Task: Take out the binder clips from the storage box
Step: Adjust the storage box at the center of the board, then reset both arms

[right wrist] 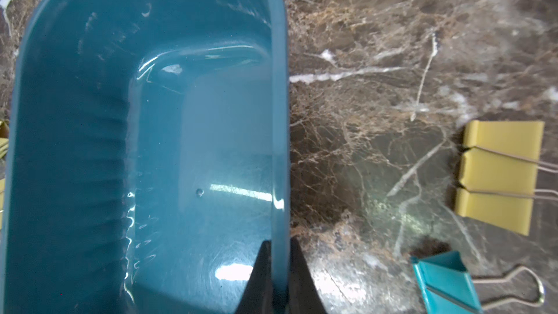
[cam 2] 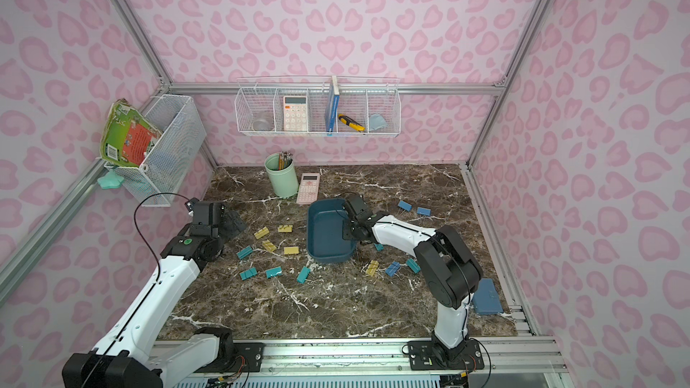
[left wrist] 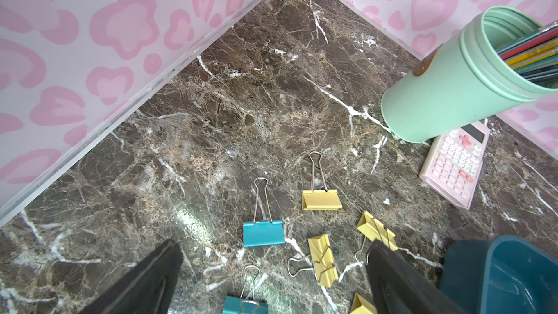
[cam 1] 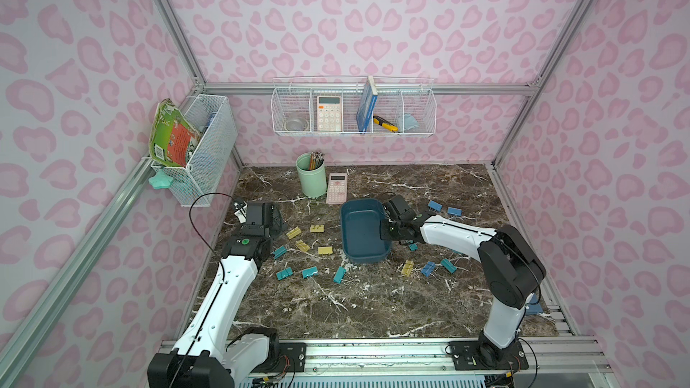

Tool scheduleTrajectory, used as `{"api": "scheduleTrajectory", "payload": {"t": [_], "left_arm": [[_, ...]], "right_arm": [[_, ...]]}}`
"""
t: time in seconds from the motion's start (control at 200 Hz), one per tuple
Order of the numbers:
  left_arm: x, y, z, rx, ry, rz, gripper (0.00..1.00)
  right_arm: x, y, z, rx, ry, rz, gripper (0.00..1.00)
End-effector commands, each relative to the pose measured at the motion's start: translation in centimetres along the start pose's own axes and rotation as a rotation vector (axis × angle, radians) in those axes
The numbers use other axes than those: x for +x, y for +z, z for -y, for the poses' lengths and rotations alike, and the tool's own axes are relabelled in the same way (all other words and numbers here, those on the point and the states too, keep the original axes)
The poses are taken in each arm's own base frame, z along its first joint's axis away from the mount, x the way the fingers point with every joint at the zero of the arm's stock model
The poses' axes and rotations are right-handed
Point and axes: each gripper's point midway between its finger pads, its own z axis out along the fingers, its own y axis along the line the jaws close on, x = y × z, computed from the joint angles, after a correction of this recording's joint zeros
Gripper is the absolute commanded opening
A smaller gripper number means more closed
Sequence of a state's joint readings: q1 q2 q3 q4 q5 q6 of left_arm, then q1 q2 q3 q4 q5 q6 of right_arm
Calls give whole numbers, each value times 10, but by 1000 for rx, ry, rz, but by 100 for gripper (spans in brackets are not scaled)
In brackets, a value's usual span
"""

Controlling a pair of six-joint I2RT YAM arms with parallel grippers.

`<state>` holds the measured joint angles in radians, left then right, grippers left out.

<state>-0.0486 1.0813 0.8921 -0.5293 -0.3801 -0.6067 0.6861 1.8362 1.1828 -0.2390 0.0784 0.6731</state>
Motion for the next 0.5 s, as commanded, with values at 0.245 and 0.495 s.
{"api": "scheduleTrajectory", "payload": {"t": [0.245, 0.495], "left_arm": [[3, 12, -2, -10, 37, 31, 99], [7, 39, -12, -72, 179, 135, 99]], "right_arm": [[-63, -77, 20, 96, -17, 352, 81], [-75, -137, 122, 373, -17, 582, 99]]}}
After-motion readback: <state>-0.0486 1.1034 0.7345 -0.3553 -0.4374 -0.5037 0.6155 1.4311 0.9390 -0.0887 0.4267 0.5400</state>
